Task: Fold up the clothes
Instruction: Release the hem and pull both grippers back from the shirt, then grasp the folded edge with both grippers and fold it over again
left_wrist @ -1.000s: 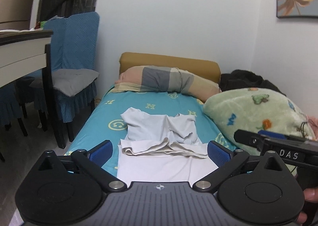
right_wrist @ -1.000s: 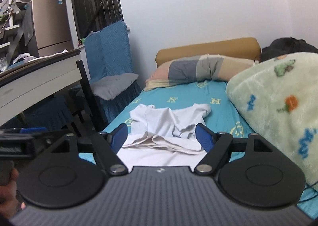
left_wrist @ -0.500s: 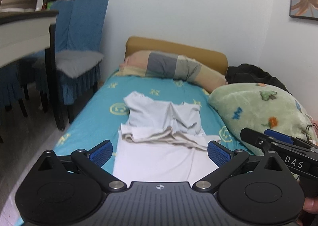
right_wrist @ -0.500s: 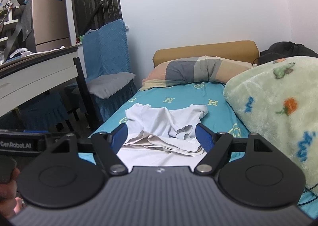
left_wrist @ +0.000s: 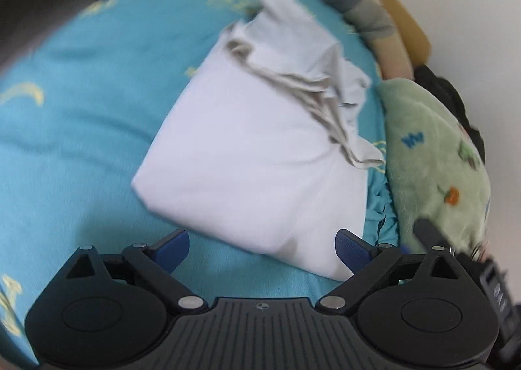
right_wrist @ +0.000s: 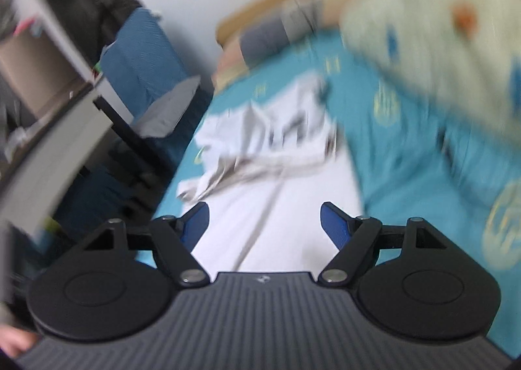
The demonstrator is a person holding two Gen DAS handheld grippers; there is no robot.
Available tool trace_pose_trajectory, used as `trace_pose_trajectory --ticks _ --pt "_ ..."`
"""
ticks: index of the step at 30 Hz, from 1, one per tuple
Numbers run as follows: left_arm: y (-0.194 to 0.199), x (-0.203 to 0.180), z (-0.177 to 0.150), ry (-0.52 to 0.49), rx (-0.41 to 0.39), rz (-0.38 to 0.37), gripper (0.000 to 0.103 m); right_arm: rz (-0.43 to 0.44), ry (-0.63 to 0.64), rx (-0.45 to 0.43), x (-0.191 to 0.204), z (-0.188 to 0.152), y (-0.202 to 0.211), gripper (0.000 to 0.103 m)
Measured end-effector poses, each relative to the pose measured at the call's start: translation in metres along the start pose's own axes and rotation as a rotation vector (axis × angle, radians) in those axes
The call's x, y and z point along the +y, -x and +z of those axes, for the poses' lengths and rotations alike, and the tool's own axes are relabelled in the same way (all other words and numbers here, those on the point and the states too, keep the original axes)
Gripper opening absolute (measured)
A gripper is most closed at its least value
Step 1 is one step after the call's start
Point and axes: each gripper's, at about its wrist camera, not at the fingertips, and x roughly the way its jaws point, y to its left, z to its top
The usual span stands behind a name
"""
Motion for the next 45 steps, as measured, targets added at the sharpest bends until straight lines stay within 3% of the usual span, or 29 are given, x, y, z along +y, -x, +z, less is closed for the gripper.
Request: trace_pose_trajectory --ticks 4,7,9,10,14,17,18,19,20,23,29,37,41,45 --pt "-0.015 0.03 0.005 0.184 0.053 -0.024 0.089 0.073 -0.241 0.127 -0.022 -0.021 -0.018 0.078" --pt "-0.02 0.045 0.009 0.288 0.044 -0.054 0.085 0.079 -0.409 0.187 -0.038 -0.036 -0.03 0.078" --pt "-0.019 0.048 0.014 0.307 0.011 -0.041 0.067 0.011 -0.489 0.144 -0.05 -0.045 -0.026 0.078" --pt "-0.019 0.051 0.016 0.321 -0.004 -0.028 0.062 -0.02 -0.528 0.119 -0.056 -0.049 -0.023 0.078" --pt "-0.02 0.061 0.023 0.388 -0.031 -0.015 0.022 -0.039 -0.634 0.026 -0.076 -0.052 -0.017 0.068" --pt "-0.017 0.064 0.025 0.405 -0.048 -0.022 0.01 -0.05 -0.637 -0.011 -0.076 -0.052 -0.019 0.063" --pt "-0.016 0.062 0.025 0.401 -0.058 -0.026 0.007 -0.055 -0.636 -0.016 -0.075 -0.053 -0.02 0.049" --pt "-0.014 0.06 0.025 0.393 -0.07 -0.03 0.006 -0.066 -0.63 -0.02 -0.075 -0.053 -0.02 0.04" --pt "-0.012 0.057 0.025 0.384 -0.082 -0.037 0.006 -0.078 -0.622 -0.023 -0.075 -0.054 -0.021 0.023" --pt "-0.002 0.046 0.028 0.346 -0.118 -0.074 0.004 -0.063 -0.606 -0.05 -0.074 -0.053 -0.016 0.012" --pt "0.032 0.017 0.034 0.237 -0.21 -0.173 0.004 0.001 -0.462 -0.162 -0.05 -0.025 0.008 0.01" --pt "0.092 -0.016 0.039 0.151 -0.257 -0.311 0.003 0.079 -0.351 -0.262 -0.004 0.021 0.054 0.01" --pt "0.129 -0.039 0.024 0.05 -0.234 -0.292 0.003 0.115 -0.311 -0.286 0.014 0.028 0.094 0.009" --pt "0.165 -0.049 -0.008 -0.032 -0.215 -0.272 0.003 0.168 -0.31 -0.292 0.018 0.01 0.14 0.009"
